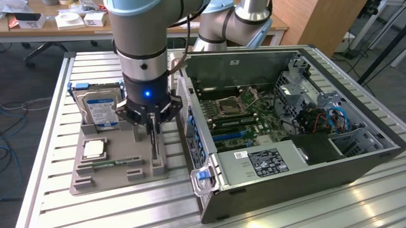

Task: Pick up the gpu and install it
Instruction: 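Pick up the gpu and move the gpu toward the slot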

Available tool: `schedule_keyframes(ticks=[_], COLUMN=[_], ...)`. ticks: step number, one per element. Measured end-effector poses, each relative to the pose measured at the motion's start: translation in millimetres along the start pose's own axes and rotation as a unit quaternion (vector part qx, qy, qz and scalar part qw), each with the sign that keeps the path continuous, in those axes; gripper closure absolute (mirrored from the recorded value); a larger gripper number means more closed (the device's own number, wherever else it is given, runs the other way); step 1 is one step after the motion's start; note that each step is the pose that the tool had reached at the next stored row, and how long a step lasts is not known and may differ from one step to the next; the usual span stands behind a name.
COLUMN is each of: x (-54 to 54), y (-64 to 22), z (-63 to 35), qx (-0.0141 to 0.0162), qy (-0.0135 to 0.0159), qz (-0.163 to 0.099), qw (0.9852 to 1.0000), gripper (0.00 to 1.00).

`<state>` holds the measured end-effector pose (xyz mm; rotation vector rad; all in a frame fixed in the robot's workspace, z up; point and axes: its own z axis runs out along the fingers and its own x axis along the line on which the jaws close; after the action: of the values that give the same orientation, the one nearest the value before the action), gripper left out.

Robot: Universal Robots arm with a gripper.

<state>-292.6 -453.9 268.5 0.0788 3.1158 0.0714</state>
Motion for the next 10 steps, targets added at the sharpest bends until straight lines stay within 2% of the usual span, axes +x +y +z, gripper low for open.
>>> schedule_keyframes(ticks=[10], x=[-1.0], y=[2.0], z=[-43.5], qx=[-0.0001], qy=[0.0002], qz=[-0.004], qw=[1.0000], gripper=[0.74])
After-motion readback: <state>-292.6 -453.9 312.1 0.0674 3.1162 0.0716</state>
